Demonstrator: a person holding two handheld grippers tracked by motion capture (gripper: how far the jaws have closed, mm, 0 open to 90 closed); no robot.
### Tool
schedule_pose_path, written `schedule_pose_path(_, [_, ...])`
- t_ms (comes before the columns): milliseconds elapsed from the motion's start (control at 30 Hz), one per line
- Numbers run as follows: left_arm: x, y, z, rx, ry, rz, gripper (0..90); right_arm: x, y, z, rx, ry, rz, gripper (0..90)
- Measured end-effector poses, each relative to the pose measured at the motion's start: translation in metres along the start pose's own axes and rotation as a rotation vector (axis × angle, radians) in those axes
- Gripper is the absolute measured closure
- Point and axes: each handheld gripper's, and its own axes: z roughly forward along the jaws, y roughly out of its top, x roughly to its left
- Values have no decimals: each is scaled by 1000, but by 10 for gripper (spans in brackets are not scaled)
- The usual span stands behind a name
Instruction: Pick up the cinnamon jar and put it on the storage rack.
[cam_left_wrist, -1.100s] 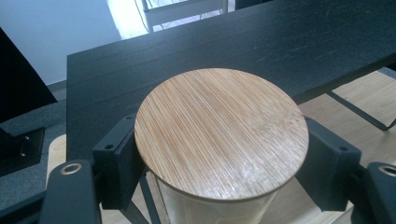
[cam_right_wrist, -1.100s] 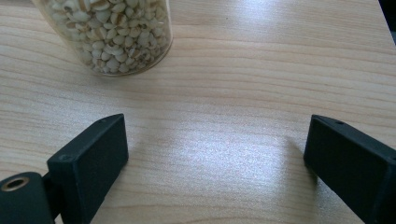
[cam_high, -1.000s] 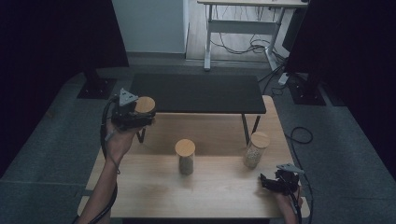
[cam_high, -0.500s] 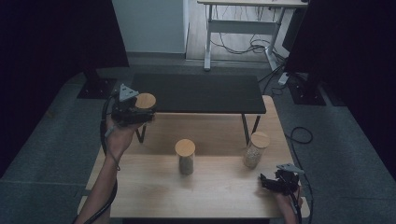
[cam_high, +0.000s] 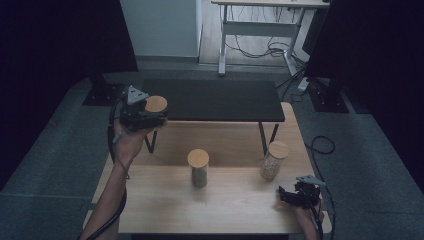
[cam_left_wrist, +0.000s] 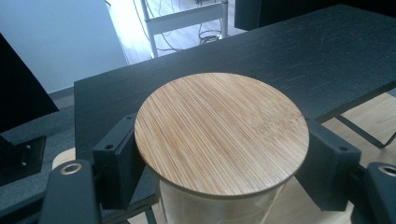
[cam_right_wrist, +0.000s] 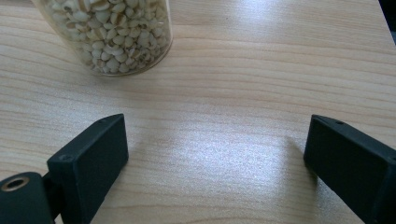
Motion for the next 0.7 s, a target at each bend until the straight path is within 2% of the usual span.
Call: schedule_pose_path(700, [8,4,17,-20,6,-16,246,0,0,0,0,1,0,57])
